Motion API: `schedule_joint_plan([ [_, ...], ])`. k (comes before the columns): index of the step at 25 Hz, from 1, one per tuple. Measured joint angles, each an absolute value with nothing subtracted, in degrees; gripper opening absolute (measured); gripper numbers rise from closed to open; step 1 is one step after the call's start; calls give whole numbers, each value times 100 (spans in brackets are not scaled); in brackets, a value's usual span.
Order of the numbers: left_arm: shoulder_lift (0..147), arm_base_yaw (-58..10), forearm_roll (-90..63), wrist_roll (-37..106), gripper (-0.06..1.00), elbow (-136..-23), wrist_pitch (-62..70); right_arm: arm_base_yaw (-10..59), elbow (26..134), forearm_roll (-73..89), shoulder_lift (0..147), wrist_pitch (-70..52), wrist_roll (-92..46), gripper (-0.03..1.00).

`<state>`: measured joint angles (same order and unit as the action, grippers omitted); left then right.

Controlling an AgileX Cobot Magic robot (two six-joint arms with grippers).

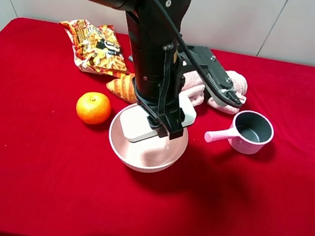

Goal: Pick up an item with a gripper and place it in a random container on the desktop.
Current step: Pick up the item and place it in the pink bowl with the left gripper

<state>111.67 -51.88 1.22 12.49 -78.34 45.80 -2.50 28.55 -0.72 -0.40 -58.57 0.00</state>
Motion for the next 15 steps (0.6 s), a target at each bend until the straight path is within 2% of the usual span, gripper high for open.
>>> schedule_joint_plan([
  [6,11167,-5188,122,1221,61,-7834,4573,-250,2855,-65,-40,-5857,0,69],
  [11,11167,-5188,92,1208,75,-7834,4554,-250,2855,-61,-40,-5857,0,69],
  [15,11167,-5188,63,1208,79,-7834,4542,-250,2855,-61,-40,-5857,0,69],
])
